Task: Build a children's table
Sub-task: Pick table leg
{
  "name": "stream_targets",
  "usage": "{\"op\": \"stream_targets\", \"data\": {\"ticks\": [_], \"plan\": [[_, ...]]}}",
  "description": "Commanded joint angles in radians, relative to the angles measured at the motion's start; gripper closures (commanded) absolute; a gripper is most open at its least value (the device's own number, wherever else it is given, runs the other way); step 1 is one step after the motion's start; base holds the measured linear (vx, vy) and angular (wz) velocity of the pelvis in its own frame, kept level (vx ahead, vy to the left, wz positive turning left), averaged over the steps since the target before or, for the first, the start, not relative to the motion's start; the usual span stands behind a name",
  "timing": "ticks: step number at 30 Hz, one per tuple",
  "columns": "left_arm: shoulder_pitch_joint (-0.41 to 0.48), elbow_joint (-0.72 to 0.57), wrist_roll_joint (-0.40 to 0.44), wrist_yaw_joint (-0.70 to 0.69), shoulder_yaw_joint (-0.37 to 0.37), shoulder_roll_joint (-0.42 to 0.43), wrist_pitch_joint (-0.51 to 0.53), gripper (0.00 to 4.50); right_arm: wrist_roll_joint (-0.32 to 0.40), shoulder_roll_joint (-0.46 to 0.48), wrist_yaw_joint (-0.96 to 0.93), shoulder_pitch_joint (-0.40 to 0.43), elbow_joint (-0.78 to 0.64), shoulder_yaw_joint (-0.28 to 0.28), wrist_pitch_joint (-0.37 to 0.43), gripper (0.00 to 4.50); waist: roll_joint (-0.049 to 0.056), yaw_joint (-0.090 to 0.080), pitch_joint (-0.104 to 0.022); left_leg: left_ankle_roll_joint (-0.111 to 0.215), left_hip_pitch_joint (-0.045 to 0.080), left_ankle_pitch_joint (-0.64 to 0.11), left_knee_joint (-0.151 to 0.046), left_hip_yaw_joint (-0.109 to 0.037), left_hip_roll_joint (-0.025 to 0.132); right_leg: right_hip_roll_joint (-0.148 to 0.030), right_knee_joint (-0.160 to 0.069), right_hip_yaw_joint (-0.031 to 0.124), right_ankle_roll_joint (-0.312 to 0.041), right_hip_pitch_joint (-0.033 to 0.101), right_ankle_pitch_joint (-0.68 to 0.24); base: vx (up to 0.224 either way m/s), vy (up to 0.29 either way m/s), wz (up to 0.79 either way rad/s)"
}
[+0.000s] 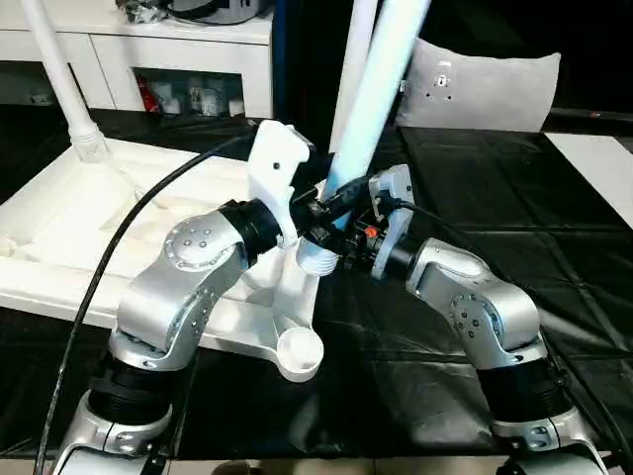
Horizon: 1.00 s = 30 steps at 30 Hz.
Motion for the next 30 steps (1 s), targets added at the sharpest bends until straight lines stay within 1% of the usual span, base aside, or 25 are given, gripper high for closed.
{"op": "stream_targets", "data": {"ticks": [1,3,4,5,6,7,10,11,15,16,17,18,19,21,26,27,28,29,30], "plan": [[-0.016,0.016,0.033,-0.004,-0.015,0.016,-0.016,2.59,-0.006,-0.009,-0.003,0.002,0.008,-0.012,-0.01,2.55,0.01,-0.006,-0.068,-0.067,0.022,-0.168,-0.085,-0.018,0.054,-0.079,-0.072,0.05,-0.162,0.038,-0.123,0.0,0.0,0.0],[-0.012,0.021,-0.028,0.033,0.037,-0.03,0.042,2.59,-0.008,-0.009,0.0,0.001,0.011,-0.011,-0.012,2.55,0.01,-0.007,-0.067,-0.067,0.021,-0.16,-0.084,-0.017,0.053,-0.077,-0.07,0.05,-0.168,0.038,-0.109,0.0,0.0,0.0],[-0.01,0.022,-0.083,0.066,0.084,-0.068,0.095,2.59,-0.01,-0.01,0.002,0.0,0.011,-0.009,-0.013,2.55,0.012,-0.006,-0.068,-0.07,0.021,-0.156,-0.083,-0.017,0.053,-0.078,-0.068,0.049,-0.176,0.039,-0.1,0.0,0.0,0.0],[-0.01,0.024,-0.127,0.096,0.124,-0.098,0.133,2.59,-0.011,-0.01,0.003,-0.001,0.011,-0.008,-0.014,2.55,0.009,-0.007,-0.069,-0.071,0.021,-0.155,-0.082,-0.015,0.054,-0.078,-0.066,0.05,-0.183,0.04,-0.091,0.0,0.0,0.0],[-0.011,0.024,-0.138,0.104,0.135,-0.105,0.143,2.59,-0.012,-0.01,0.004,-0.001,0.011,-0.008,-0.014,2.55,0.009,-0.006,-0.068,-0.073,0.02,-0.154,-0.08,-0.015,0.052,-0.078,-0.066,0.049,-0.19,0.04,-0.086,0.0,0.0,0.0],[-0.012,0.028,-0.177,0.128,0.171,-0.128,0.174,2.59,-0.012,-0.01,0.006,-0.001,0.01,-0.007,-0.014,2.55,0.007,-0.004,-0.068,-0.065,0.02,-0.157,-0.08,-0.016,0.052,-0.079,-0.068,0.049,-0.194,0.042,-0.096,0.0,0.0,0.0],[-0.017,0.038,-0.207,0.148,0.208,-0.146,0.182,2.6,-0.015,-0.009,0.006,-0.001,0.01,-0.006,-0.016,2.55,0.007,-0.004,-0.068,-0.049,0.019,-0.148,-0.08,-0.016,0.051,-0.077,-0.072,0.049,-0.186,0.042,-0.099,0.0,0.0,0.0],[-0.017,0.038,-0.207,0.148,0.208,-0.146,0.182,2.6,-0.015,-0.009,0.006,-0.001,0.01,-0.006,-0.016,2.55,0.007,-0.004,-0.068,-0.047,0.019,-0.148,-0.081,-0.017,0.052,-0.077,-0.073,0.049,-0.183,0.041,-0.102,0.0,0.0,0.0],[-0.023,0.038,-0.209,0.147,0.219,-0.15,0.201,2.6,-0.023,-0.009,0.0,-0.006,0.012,-0.008,-0.017,2.55,0.009,-0.004,-0.068,-0.046,0.02,-0.148,-0.081,-0.018,0.053,-0.077,-0.072,0.049,-0.177,0.041,-0.102,0.0,0.0,0.0],[-0.026,0.035,-0.212,0.156,0.226,-0.155,0.216,2.6,-0.012,-0.005,0.003,-0.008,0.01,-0.014,-0.009,2.55,0.008,-0.004,-0.068,-0.047,0.02,-0.151,-0.081,-0.017,0.052,-0.077,-0.073,0.049,-0.177,0.04,-0.106,0.0,0.0,0.0],[-0.027,0.034,-0.212,0.159,0.227,-0.155,0.22,2.6,-0.005,-0.004,0.004,-0.009,0.008,-0.019,-0.004,2.2,0.008,-0.004,-0.067,-0.048,0.02,-0.157,-0.082,-0.018,0.053,-0.077,-0.074,0.049,-0.177,0.04,-0.116,0.0,0.0,0.0],[-0.03,0.035,-0.215,0.166,0.233,-0.155,0.227,2.6,0.014,-0.002,0.008,-0.011,0.003,-0.03,0.01,1.99,0.008,-0.004,-0.067,-0.049,0.021,-0.16,-0.082,-0.018,0.053,-0.077,-0.075,0.049,-0.175,0.04,-0.121,0.0,0.0,0.0],[-0.032,0.037,-0.221,0.171,0.238,-0.154,0.23,2.6,0.022,-0.002,0.011,-0.012,-0.001,-0.035,0.018,1.99,0.008,-0.004,-0.067,-0.049,0.021,-0.164,-0.082,-0.018,0.053,-0.076,-0.074,0.049,-0.173,0.04,-0.127,0.0,0.0,0.0],[-0.033,0.039,-0.225,0.174,0.241,-0.153,0.232,2.6,0.025,-0.003,0.012,-0.012,-0.002,-0.036,0.02,1.79,0.008,-0.004,-0.067,-0.048,0.02,-0.164,-0.082,-0.019,0.053,-0.077,-0.075,0.049,-0.171,0.041,-0.122,0.0,0.0,0.0],[-0.049,0.066,-0.247,0.168,0.262,-0.14,0.231,2.6,0.066,-0.04,0.053,-0.013,-0.027,-0.065,0.056,1.35,0.008,-0.001,-0.069,-0.04,0.021,-0.147,-0.08,-0.018,0.052,-0.076,-0.074,0.049,-0.169,0.042,-0.102,0.0,0.0,0.0],[-0.056,0.08,-0.269,0.161,0.283,-0.137,0.239,2.6,0.115,-0.069,0.084,-0.011,-0.05,-0.094,0.1,1.35,0.011,0.0,-0.069,-0.039,0.021,-0.138,-0.08,-0.019,0.052,-0.076,-0.072,0.048,-0.172,0.043,-0.091,0.0,0.0,0.0],[-0.061,0.089,-0.282,0.155,0.298,-0.136,0.25,2.6,0.157,-0.083,0.098,-0.01,-0.06,-0.122,0.137,1.16,0.009,0.001,-0.069,-0.035,0.022,-0.138,-0.079,-0.018,0.052,-0.075,-0.072,0.049,-0.176,0.044,-0.081,0.0,0.0,0.0],[-0.062,0.091,-0.286,0.153,0.301,-0.135,0.253,2.6,0.166,-0.086,0.102,-0.01,-0.062,-0.129,0.143,1.16,0.008,0.001,-0.069,-0.033,0.022,-0.138,-0.079,-0.017,0.049,-0.074,-0.073,0.049,-0.178,0.044,-0.081,0.0,0.0,0.0],[-0.07,0.104,-0.309,0.134,0.317,-0.13,0.272,2.6,0.211,-0.105,0.116,-0.011,-0.066,-0.169,0.173,1.08,0.005,0.002,-0.069,-0.029,0.02,-0.13,-0.079,-0.017,0.05,-0.075,-0.072,0.049,-0.18,0.046,-0.08,0.0,0.0,0.0]]}}
